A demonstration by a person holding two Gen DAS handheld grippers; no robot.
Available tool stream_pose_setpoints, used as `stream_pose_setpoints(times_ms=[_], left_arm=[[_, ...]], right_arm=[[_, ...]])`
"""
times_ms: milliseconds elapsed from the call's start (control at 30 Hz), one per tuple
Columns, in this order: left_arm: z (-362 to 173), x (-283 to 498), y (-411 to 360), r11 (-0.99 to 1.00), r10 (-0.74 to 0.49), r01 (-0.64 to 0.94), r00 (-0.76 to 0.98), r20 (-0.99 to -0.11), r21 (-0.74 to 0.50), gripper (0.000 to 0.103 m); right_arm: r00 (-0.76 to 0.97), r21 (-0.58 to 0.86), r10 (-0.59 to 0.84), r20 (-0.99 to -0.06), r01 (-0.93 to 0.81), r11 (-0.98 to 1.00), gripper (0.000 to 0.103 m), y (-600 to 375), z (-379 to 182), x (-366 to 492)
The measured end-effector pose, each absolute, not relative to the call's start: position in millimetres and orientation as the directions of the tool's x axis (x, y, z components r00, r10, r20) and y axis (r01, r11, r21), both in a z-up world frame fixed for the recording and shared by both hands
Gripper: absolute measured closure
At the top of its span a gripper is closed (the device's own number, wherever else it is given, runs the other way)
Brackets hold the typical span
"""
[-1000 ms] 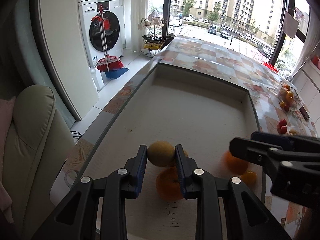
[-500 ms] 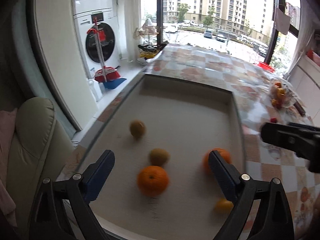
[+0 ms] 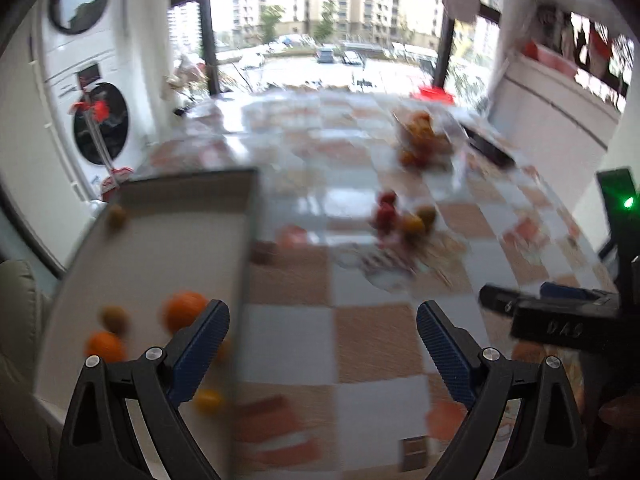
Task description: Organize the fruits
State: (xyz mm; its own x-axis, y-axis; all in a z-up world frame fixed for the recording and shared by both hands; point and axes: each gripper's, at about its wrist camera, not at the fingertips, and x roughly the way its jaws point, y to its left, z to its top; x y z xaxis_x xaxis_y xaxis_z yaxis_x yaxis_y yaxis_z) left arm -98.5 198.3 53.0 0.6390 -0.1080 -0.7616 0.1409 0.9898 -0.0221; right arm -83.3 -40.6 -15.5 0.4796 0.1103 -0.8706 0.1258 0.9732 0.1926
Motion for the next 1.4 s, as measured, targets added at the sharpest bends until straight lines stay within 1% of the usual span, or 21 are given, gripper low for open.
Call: stream_pose_setpoints(times_ms=[133, 300, 400, 433, 533, 667, 767, 1400], left_arm=[[29, -94, 174, 0.987, -0.108, 0.162, 0.591, -0.8, -0.013, 0.007], [15, -89, 170, 0.99, -0.096, 0.143, 0.578, -0.811, -0.015, 0.007], [11, -93, 169, 0.99, -0.07, 0.14, 0.598, -0.799, 0.019, 0.007], [8, -94, 167, 0.989, -0.061, 0.145, 0.603, -0.796, 0.034, 0.007], [6, -97, 164, 0.986, -0.064, 0.158, 0.629, -0.775, 0.047, 0.007], [5, -94, 164, 0.985, -0.096, 0.173, 0.616, -0.782, 0.016, 0.007], [2, -89, 166, 0.983, -0.127, 0.183, 0.586, -0.8, -0.022, 0.001], [2, -90, 166, 0.983, -0.125, 0.184, 0.589, -0.798, -0.018, 0.001]], right_arm=[[0.53, 0.159, 0.05, -0.847, 0.161, 0.974, 0.001, -62, -20, -94], [0.582, 0.091, -0.006, -0.813, 0.138, 0.986, 0.0, -62, -25, -101], [0.574, 0.005, -0.069, -0.816, 0.127, 0.992, 0.001, -51, -30, -102], [0.576, 0.0, -0.075, -0.814, 0.129, 0.992, 0.0, -52, -30, -105], [0.58, 0.005, -0.071, -0.812, 0.129, 0.992, 0.0, -53, -31, -105], [0.581, 0.008, -0.069, -0.811, 0.13, 0.992, 0.0, -52, -32, -105], [0.58, 0.007, -0.07, -0.811, 0.129, 0.992, 0.0, -52, -32, -105], [0.581, 0.007, -0.069, -0.811, 0.128, 0.992, 0.0, -51, -31, -105]])
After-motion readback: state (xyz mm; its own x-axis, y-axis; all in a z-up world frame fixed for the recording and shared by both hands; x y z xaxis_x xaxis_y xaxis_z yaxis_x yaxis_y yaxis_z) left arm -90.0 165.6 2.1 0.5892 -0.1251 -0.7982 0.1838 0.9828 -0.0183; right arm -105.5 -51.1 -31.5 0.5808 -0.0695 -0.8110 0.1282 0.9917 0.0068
